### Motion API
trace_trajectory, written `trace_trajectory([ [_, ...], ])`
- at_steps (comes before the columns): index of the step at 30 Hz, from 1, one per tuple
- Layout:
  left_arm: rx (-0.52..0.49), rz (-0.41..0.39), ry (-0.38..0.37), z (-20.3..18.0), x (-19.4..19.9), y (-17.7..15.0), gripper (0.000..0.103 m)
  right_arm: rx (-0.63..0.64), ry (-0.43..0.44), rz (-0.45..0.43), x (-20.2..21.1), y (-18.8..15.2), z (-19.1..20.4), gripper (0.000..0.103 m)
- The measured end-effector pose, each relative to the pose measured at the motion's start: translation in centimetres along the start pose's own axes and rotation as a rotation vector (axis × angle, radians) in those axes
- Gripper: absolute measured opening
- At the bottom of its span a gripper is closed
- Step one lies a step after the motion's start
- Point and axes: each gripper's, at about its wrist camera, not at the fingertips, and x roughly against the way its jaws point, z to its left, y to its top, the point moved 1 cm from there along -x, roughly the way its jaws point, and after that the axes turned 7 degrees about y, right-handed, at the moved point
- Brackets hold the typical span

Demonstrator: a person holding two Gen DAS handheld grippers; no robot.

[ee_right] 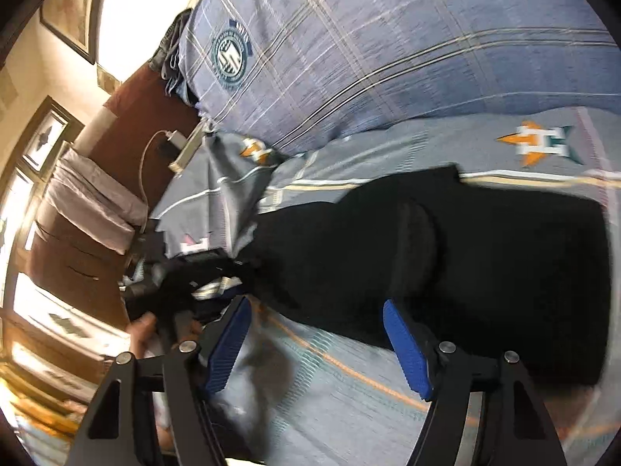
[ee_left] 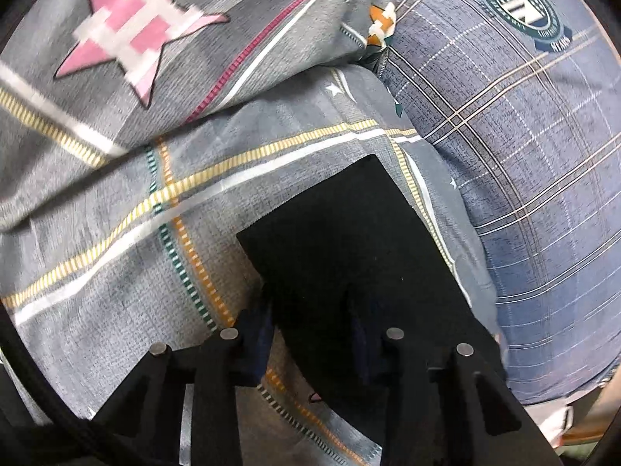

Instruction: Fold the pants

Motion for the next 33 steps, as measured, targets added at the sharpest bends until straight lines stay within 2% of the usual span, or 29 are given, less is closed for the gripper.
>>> trace_trajectory([
  [2,-0.062,-0.036,0.031,-0.9,0.6,-0.3,0.021,0.013,-0.011,0.042,-1.3,1.7,0.3,0.072],
  [3,-0.095,-0.06,0.04,-1.3,1.2,-0.5,0.013,0.019,-0.002,0.051,-1.9,2.4,0.4,0.068],
  [6,-0.211,-0.204,0.072,-3.1,4.9,-2.1,0.013,0.012,0.044,0.024,-2.1,2.3,-0.2,0.066],
  [8,-0.307,-0.312,0.077,-5.2,7.4,-3.7,0.012,-0.021,0.06,0.042,-2.0,1.8,-1.2,0.066],
  [11,-0.44,-0.433,0.036,-7.8,9.7,-6.1,0.012,-0.049,0.132,0.016,-0.6,2.2,-1.8,0.066],
  [14,-0.568,-0.515,-0.016,-9.5,11.1,-9.3,0.012,-0.061,0.239,-0.036,1.5,3.4,-1.4,0.066],
  [20,-0.77,-0.576,-0.05,-12.0,10.7,-14.5,0.012,-0.035,0.288,-0.05,3.7,3.9,-0.8,0.069],
  [26,-0.947,-0.584,-0.084,-13.7,9.8,-18.7,0.012,-0.078,0.358,-0.06,4.6,4.2,-1.8,0.073],
  [30,-1.075,-0.643,-0.074,-14.6,10.0,-21.9,0.012,-0.126,0.403,-0.038,4.6,4.2,-2.7,0.073],
  [33,-1.137,-0.664,-0.075,-14.9,9.9,-23.4,0.012,-0.128,0.313,-0.032,4.5,4.2,-3.2,0.073],
])
